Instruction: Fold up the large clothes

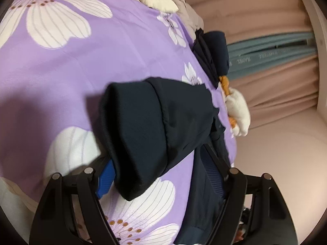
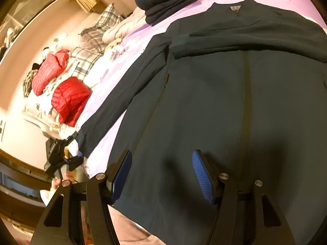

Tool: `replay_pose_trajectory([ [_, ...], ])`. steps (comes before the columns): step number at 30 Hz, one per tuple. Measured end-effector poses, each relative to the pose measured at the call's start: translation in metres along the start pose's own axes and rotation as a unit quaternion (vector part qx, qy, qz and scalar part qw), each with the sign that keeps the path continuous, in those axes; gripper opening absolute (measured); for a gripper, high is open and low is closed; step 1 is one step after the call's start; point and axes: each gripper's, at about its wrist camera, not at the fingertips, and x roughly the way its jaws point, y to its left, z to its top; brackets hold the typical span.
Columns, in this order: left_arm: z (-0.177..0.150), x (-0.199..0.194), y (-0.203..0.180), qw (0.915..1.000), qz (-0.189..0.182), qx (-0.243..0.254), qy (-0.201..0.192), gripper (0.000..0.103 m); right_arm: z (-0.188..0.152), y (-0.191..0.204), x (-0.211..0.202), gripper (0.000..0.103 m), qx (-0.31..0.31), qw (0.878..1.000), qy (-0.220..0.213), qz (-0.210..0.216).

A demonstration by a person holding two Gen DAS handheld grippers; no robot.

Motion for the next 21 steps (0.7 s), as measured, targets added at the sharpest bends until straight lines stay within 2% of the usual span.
replay_pose_trajectory([
  [2,-0.001,0.005,-0.005,1.0000,0.005,0.003,0.005,0.076,0.001,0.001,0.003,0.062,0.000,1.000,0.003,0.001],
  [4,-0.001,0.011,-0.008,0.9998,0.013,0.008,0.013,0.061,0.002,0.002,0.005,0.062,-0.002,1.000,0.007,0.002],
  [6,-0.002,0.018,-0.009,0.9986,0.045,0.011,0.024,0.033,0.002,0.004,0.006,0.062,-0.005,1.000,0.009,0.003],
  [7,-0.001,0.022,-0.007,0.9979,0.056,0.010,0.029,0.030,0.003,0.007,0.006,0.062,-0.006,1.000,0.009,0.004],
  [14,0.006,0.014,-0.010,0.9977,0.066,-0.002,0.012,0.017,0.001,0.018,0.008,0.062,-0.023,1.000,0.010,0.007],
  [21,0.014,-0.003,-0.041,0.9986,0.048,0.018,-0.015,0.015,-0.002,0.020,0.013,0.062,-0.023,1.000,0.019,0.004],
])
